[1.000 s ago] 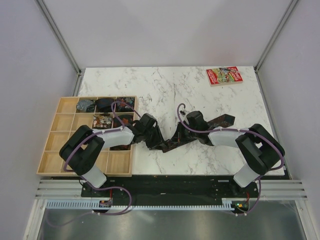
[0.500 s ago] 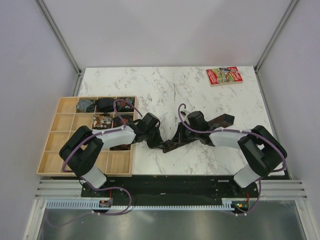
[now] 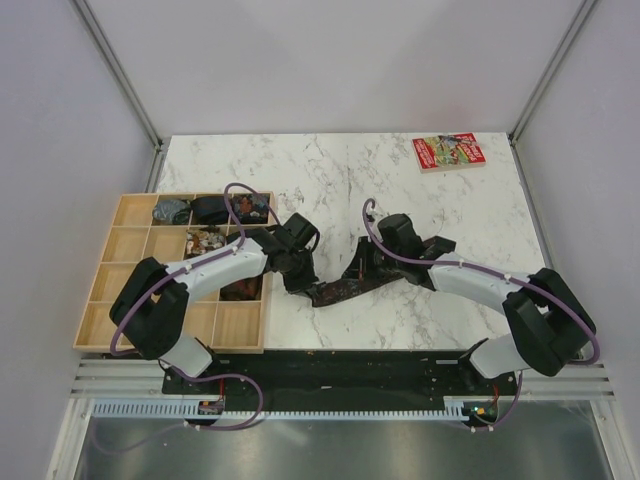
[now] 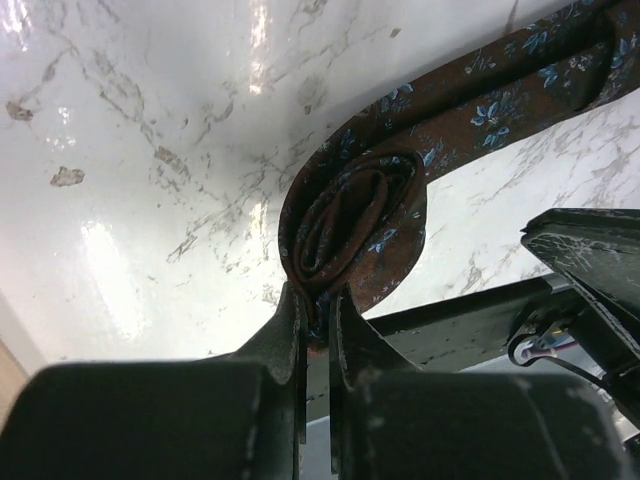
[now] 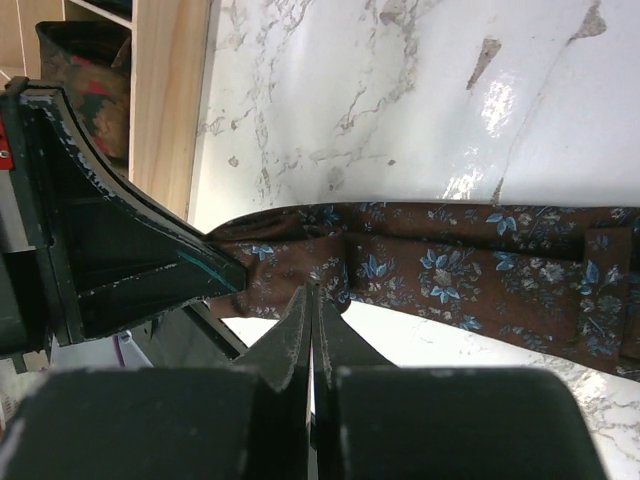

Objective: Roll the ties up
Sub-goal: Roll the tie at the center of the board.

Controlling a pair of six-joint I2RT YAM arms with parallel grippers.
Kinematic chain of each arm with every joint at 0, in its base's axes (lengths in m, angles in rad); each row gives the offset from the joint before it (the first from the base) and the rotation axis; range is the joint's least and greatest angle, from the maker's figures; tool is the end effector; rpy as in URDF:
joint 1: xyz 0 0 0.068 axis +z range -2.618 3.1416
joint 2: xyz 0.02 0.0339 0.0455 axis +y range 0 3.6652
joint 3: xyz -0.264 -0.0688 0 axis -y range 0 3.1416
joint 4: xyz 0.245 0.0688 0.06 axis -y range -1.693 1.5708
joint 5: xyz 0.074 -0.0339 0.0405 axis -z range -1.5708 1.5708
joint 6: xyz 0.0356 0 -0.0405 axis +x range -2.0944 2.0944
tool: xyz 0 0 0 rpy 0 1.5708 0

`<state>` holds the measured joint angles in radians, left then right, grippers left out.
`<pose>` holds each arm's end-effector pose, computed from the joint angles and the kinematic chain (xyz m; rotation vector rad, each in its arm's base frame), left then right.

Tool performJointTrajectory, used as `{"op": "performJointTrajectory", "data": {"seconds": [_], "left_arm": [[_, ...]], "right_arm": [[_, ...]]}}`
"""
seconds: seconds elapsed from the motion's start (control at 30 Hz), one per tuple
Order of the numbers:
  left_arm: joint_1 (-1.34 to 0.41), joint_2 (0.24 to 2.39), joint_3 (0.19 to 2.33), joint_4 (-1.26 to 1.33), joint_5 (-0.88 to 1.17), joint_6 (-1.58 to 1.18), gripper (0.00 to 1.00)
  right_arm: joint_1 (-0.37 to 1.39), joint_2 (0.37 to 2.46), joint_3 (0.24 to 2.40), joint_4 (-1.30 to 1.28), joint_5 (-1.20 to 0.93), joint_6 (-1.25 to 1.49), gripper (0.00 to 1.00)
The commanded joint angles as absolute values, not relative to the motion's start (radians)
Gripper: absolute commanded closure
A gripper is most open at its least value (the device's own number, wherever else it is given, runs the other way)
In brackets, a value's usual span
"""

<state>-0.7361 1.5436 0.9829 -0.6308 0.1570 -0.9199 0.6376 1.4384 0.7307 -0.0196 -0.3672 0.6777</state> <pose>0.2131 -0.2006 0.1965 -0.2260 2.9368 -0.5731 0.2257 0.1831 0.1902 -0.1572 2.4889 1.0468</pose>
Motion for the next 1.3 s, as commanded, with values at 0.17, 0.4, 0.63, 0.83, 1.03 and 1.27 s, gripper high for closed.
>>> {"op": "performJointTrajectory", "data": {"seconds": [0.17,0.4,0.63,0.83,1.03,1.27], "left_arm": [[-0.735,1.526,1.051,-0.727,0.184,-0.862,0.98],[-0.732,1.514,1.071,-0.762,0.193,-0.862,0.98],[-0.733,1.522,1.111,-0.79,0.218,-0.847,0.98],[-0.733,1.562,1.17,-0.805,0.252,-0.831,0.98],[-0.733,1.649,1.241,-0.828,0.275,-0.801,0.98],[-0.738,1.747,1.287,-0.827,0.288,-0.788,0.98]], "right_arm": [[0.718,1.483,0.767,0.04,-0.333,0.707,0.99],[0.795,1.591,0.765,0.117,-0.311,0.752,1.0],[0.842,1.638,0.772,0.167,-0.311,0.784,1.0],[0.862,1.655,0.792,0.173,-0.308,0.793,1.0],[0.862,1.666,0.802,0.169,-0.298,0.792,1.0],[0.862,1.675,0.798,0.178,-0.302,0.795,1.0]]}}
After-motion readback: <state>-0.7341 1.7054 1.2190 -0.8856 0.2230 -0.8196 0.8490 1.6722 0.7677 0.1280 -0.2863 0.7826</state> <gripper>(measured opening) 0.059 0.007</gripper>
